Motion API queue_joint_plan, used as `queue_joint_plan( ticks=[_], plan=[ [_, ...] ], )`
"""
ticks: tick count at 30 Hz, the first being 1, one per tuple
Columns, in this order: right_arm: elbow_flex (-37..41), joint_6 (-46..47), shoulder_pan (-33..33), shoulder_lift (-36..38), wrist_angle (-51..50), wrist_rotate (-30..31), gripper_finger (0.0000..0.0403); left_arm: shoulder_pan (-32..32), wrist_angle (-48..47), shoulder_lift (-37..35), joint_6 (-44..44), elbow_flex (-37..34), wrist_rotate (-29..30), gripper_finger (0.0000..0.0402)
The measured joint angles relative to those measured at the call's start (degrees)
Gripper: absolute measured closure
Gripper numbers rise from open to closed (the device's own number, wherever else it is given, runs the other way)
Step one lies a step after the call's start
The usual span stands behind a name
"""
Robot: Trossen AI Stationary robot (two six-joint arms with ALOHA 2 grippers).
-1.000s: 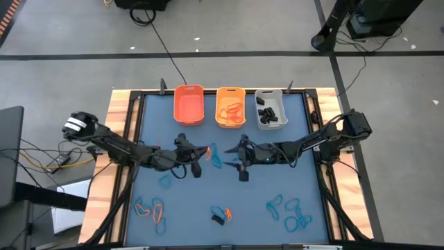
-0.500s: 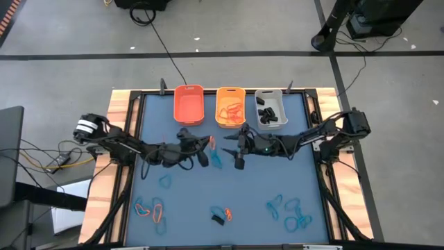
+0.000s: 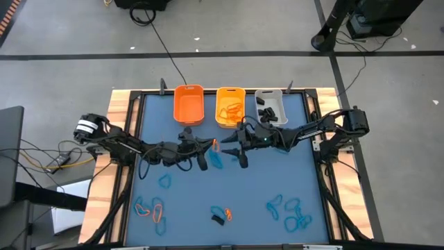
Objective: Sort rubber bands into baskets
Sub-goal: Put the orange rubber band into the yellow bin
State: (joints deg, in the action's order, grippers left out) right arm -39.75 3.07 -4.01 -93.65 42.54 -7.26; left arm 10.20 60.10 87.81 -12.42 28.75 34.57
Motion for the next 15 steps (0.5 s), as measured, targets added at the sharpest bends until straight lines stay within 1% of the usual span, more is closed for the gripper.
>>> queue_joint_plan(
  ticks=[7,13,15],
  plan=[
    [-1.53,1.87,-1.12,0.0,-0.11,-1.82,0.0236,0.0,0.8,0.0,0.0,0.0,-0.07,0.0396],
    [-1.66,2.3,-1.12,0.0,-0.13,-2.67,0.024,0.0,1.21,0.0,-0.01,0.0,-0.22,0.0396],
    [-1.66,2.36,-1.12,0.0,-0.15,-2.02,0.0241,0.01,1.41,0.0,-0.01,0.0,-0.22,0.0396]
  ],
)
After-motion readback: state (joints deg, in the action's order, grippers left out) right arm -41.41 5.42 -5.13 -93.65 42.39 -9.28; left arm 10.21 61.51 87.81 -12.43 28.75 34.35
